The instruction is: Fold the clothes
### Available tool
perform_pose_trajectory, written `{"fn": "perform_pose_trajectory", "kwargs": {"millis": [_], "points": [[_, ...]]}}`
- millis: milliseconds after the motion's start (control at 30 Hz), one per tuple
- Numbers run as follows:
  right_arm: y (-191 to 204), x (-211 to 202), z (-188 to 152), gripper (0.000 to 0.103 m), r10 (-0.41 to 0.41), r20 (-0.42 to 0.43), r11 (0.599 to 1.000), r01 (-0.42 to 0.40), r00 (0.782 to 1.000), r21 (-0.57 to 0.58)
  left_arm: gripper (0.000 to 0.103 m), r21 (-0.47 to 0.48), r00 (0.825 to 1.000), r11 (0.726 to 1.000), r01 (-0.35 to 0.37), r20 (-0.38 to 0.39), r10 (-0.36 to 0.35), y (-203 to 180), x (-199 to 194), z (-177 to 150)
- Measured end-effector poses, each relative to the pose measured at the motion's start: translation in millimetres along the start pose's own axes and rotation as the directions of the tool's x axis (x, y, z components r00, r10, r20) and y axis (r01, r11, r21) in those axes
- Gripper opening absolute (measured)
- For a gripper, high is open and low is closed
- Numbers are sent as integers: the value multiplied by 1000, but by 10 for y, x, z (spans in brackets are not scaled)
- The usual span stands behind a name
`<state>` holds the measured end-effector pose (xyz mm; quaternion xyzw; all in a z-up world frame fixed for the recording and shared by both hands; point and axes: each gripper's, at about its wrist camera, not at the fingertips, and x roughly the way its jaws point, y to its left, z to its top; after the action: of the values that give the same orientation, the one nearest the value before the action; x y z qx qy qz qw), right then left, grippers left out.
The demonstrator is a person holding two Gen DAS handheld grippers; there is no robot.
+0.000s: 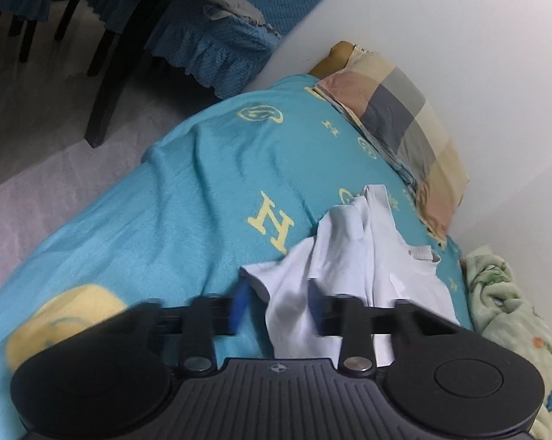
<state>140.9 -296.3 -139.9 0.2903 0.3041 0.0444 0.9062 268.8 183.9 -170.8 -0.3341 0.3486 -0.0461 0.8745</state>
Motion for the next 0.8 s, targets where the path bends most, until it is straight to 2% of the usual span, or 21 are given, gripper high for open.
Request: {"fn": "perform_pose_trajectory", "kwargs": {"millis": [33,167,300,367,433,567,700,800], "points": [[2,61,5,82,-6,-2,1000,6,1000,-15,2,3,1000,1000,4,1,-4,16,40,21],[-25,194,18,82,-24,-13,999,24,1000,-32,1,48,993,999,22,115,-28,-85,-122,219],[-65,156,7,82,-29,-9,1000,29,1000,-10,1,112,966,994,5,258,-33,-252,-395,657],[-69,126,0,82,-32,-4,999,32,999,-9,1,116,953,993,-16,301,-20,-297,-423,972],[-65,125,1,82,-41,2,999,41,999,-19,1,126,951,991,-51,308,10,-372,-349,1296],[-64,187,18,82,-69,8,997,70,998,-46,1,156,947,969,-189,290,138,-423,57,1730],[-150,313,44,82,-97,-3,995,97,995,-32,2,156,946,947,-280,210,245,-239,590,1788],[-202,403,40,82,-107,-13,994,106,994,-36,2,144,951,945,-294,144,274,-31,879,1687]]}}
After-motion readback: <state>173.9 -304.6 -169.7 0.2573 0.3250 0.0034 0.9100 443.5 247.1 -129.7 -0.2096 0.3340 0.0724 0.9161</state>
